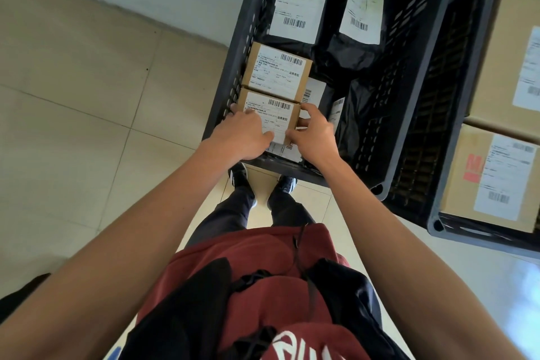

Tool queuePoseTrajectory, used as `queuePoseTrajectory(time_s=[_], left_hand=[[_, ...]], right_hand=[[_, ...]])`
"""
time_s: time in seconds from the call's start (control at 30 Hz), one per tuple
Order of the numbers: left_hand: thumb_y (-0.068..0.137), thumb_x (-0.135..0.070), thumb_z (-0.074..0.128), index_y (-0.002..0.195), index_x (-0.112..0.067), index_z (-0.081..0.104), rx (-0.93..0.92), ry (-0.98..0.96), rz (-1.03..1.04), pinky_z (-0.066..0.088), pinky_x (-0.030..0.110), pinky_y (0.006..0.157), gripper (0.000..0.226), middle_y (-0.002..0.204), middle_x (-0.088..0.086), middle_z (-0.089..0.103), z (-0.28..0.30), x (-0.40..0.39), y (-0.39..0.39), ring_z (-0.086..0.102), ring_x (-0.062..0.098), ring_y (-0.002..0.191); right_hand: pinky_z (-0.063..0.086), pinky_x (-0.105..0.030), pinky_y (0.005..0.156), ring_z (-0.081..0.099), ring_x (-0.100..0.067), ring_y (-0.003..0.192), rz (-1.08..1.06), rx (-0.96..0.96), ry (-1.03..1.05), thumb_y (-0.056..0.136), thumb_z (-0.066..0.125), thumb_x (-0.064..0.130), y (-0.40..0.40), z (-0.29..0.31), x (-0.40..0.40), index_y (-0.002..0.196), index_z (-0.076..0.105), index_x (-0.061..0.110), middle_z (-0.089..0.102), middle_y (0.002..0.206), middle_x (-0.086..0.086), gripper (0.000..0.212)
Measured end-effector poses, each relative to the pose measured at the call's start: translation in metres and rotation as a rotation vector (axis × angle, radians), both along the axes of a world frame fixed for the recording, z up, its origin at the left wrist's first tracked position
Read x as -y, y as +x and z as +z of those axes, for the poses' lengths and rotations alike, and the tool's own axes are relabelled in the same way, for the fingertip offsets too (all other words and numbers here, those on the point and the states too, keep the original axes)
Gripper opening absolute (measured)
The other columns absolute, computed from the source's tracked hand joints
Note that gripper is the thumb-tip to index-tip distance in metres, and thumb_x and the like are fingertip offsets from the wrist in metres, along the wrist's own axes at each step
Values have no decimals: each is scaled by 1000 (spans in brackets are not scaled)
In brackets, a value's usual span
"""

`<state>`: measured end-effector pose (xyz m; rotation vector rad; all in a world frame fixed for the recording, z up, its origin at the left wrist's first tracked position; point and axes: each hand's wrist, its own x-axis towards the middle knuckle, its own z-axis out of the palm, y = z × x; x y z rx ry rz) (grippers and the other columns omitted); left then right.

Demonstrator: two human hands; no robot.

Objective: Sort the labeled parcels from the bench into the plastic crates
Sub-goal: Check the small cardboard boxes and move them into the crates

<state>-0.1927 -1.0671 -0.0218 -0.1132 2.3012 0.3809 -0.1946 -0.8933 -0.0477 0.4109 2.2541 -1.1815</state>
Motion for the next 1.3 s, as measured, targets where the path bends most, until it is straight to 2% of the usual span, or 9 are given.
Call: queuePoseTrajectory(time_s=[0.17, 0.27, 0.37, 0.5, 0.6, 0.77, 1.0, 1.17, 1.3], left_hand=[[101, -47, 55, 148, -5, 45, -78, -27, 9, 54, 49, 100, 64, 151, 25, 37, -5, 0, 7, 54, 38, 124], [102, -40, 56, 136, -7, 57, -221, 55, 14, 59, 41, 89, 47, 141, 17, 48, 1, 5, 9, 61, 30, 111], [101, -33, 59, 137, -12, 58, -328, 117, -23, 59, 40, 89, 42, 143, 8, 51, 8, 10, 12, 59, 25, 118], [102, -33, 57, 143, -16, 56, -365, 52, -172, 55, 41, 92, 44, 147, 7, 48, 16, 8, 16, 50, 27, 126], [103, -39, 53, 146, -22, 54, -326, -59, -326, 50, 49, 101, 46, 152, 11, 40, 16, 4, 18, 41, 32, 138], [107, -46, 41, 151, -27, 47, -191, -121, -342, 40, 54, 112, 49, 166, 15, 18, 12, 3, 18, 22, 37, 152], [109, -47, 34, 158, -29, 35, -54, -143, -329, 37, 58, 115, 53, 172, 16, -1, 8, 0, 15, 1, 43, 157], [110, -48, 29, 163, -31, 22, 2, -169, -351, 33, 59, 118, 57, 173, 15, -11, 6, -1, 11, -9, 43, 158], [110, -48, 29, 164, -31, 18, 17, -171, -358, 29, 59, 120, 58, 172, 15, -13, 5, 0, 12, -10, 43, 157]], right_hand=[[65, -33, 71, 73, -10, 87, 4, -12, 0, 90, 73, 6, 6, -4, 0, 146, 49, 24, 72, 117, -4, 63], [62, -24, 66, 72, -7, 86, -4, -29, -8, 93, 71, 9, 6, -4, -3, 148, 49, 24, 71, 120, -2, 61], [56, -16, 59, 70, -4, 86, -18, -64, 2, 95, 71, 15, 5, -3, -10, 151, 47, 23, 68, 122, 0, 61], [59, -31, 88, 66, -15, 110, 75, -180, 89, 94, 74, 15, 9, -4, -18, 149, 51, 19, 64, 133, -4, 59], [57, -38, 96, 63, -22, 120, 200, -325, 128, 89, 77, 8, 11, -9, -16, 144, 56, 15, 60, 139, -7, 59], [60, -44, 94, 61, -27, 121, 287, -319, 99, 86, 77, -1, 11, -18, -6, 144, 57, 13, 54, 139, -11, 63], [61, -38, 92, 63, -27, 119, 310, -325, 82, 85, 77, -5, 6, -26, -3, 144, 60, 13, 52, 139, -12, 64], [55, -20, 87, 61, -23, 118, 305, -331, 82, 86, 75, -8, 2, -27, -2, 144, 60, 10, 52, 138, -12, 63], [58, -25, 87, 60, -22, 118, 288, -322, 67, 85, 76, -8, 1, -27, -2, 143, 61, 11, 52, 138, -10, 63]])
